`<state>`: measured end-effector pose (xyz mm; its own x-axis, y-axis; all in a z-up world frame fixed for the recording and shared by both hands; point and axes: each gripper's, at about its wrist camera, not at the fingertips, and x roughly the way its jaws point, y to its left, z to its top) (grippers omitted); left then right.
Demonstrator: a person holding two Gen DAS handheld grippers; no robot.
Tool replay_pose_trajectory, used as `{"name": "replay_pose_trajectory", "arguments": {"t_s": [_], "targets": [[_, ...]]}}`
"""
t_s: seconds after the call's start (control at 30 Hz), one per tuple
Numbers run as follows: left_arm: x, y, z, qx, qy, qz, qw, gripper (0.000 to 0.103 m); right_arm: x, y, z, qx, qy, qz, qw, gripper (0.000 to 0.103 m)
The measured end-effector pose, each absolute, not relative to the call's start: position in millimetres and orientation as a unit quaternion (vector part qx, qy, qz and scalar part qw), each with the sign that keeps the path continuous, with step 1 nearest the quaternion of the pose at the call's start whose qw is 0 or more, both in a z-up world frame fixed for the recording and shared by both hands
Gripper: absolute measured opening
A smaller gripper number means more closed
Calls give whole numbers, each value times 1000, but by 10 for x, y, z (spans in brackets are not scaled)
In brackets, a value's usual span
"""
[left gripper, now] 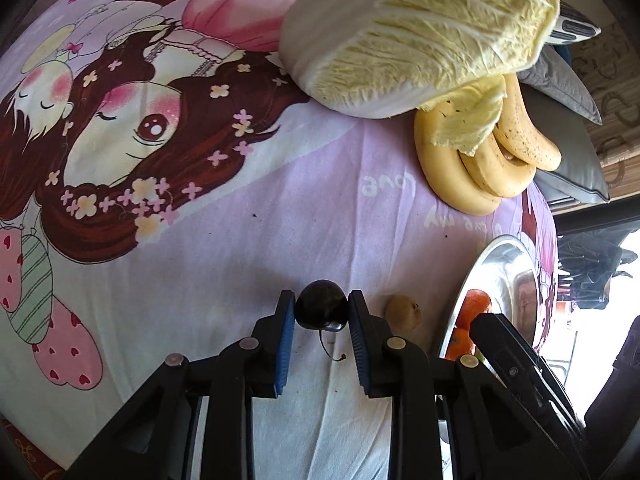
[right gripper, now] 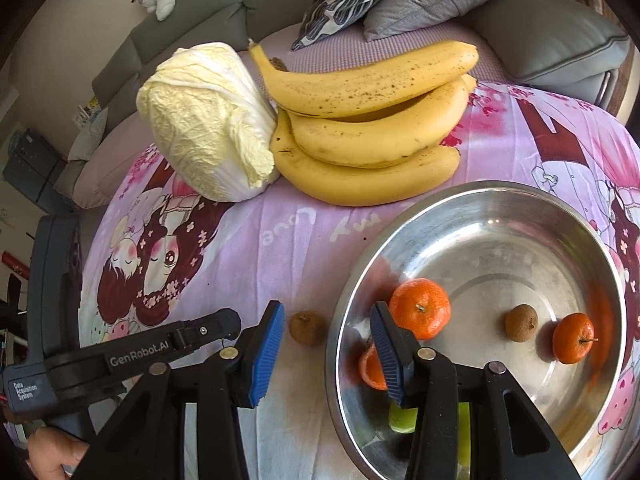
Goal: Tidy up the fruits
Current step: 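Close the left tool on the dark cherry while the right tool approaches the brown kiwi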
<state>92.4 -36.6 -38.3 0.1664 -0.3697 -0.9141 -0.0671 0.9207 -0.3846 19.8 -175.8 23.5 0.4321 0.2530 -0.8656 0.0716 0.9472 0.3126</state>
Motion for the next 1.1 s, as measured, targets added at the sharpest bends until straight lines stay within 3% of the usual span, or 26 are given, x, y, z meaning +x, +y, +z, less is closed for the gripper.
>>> {"name": "replay_pose_trajectory", "arguments": {"t_s": [0.5, 1.1], "targets": [[953, 303, -341, -192, 652, -89, 728, 28, 394, -1366, -8, 105, 561, 100, 815, 40], [1001, 226, -359, -209, 651, -83, 725, 28, 409, -1308, -97, 124, 575, 124, 799, 38]]}}
